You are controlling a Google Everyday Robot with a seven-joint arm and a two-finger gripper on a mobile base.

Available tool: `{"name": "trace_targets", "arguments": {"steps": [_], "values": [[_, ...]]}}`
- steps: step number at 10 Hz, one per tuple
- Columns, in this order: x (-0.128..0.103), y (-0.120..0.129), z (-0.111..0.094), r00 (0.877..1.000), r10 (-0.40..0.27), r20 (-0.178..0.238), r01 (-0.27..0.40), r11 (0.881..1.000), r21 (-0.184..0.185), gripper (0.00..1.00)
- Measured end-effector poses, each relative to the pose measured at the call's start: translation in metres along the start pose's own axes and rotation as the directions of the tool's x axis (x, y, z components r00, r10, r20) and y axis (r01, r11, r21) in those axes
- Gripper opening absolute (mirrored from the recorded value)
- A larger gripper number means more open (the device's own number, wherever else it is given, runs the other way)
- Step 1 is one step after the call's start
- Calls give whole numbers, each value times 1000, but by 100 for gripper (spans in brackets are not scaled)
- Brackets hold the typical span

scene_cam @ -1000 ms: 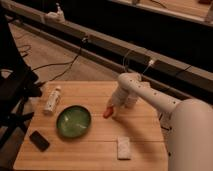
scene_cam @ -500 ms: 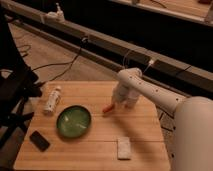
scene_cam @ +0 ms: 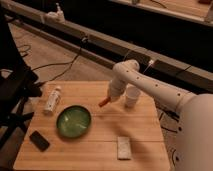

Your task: Place the pepper in the ceramic bowl

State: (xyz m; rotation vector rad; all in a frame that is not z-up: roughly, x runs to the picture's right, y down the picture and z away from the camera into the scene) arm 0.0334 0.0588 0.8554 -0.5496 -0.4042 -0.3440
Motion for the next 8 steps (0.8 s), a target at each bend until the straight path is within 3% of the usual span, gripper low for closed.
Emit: {"name": "trace_targets", "arguments": {"steps": [2,3,6,8], "values": [[-35,-9,6,997,-56,45,56,998,-5,0],[-59,-11,14,992,-89,88,91,996,-20,0],[-128,-14,44,956,-182,231,203,977,-71,0],[-159,-13,62,928,-235,288,273,957,-98,0]]}}
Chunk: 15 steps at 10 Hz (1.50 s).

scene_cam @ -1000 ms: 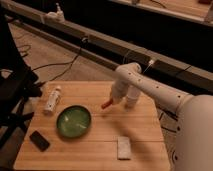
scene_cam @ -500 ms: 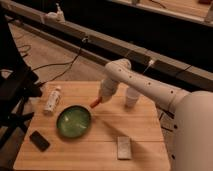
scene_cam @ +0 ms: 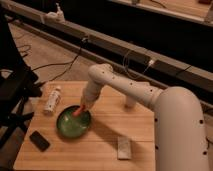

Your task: Place the pepper in the ceramic bowl

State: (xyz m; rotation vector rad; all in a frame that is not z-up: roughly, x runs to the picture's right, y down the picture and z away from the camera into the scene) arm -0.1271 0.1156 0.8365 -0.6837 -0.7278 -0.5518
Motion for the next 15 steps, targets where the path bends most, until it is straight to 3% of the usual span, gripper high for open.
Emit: {"name": "trace_targets", "arguments": {"steps": [1,2,4,8,15], "values": [[-9,-3,11,999,-34,13,34,999,-24,3],[-18,-2,26,997,-76,28,78,995,-64,14],[-21,4,44,994,-97,48,102,988,-117,33],[-21,8,59,992,-81,98,96,982,-161,69],[-23,-7,49,990,-85,116,101,985,-139,70]]}}
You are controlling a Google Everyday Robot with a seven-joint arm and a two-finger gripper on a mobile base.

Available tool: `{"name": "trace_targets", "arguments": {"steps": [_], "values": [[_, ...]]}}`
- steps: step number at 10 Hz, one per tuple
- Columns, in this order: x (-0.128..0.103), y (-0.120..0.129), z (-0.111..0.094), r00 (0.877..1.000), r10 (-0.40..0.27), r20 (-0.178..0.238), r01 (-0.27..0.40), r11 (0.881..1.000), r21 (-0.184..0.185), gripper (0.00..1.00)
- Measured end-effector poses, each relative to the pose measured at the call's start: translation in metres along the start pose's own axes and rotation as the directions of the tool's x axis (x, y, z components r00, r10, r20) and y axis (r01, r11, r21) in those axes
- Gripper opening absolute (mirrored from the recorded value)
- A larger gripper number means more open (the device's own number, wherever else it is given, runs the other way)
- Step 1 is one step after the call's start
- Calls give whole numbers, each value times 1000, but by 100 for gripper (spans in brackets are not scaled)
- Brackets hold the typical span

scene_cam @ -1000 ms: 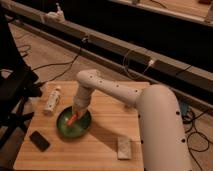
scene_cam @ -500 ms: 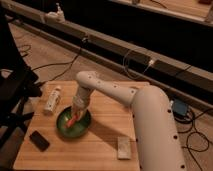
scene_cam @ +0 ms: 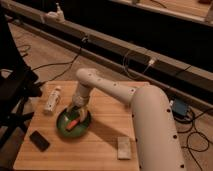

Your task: Place the pepper in the ceramic bowl

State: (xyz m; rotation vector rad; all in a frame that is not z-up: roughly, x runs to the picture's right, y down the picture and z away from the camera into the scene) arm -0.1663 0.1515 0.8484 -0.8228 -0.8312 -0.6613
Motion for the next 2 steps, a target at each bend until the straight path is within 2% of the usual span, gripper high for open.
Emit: {"name": "trace_targets", "arguments": {"steps": [2], "values": [[1,0,0,1000,1,-1,-1,1000,-1,70]]}}
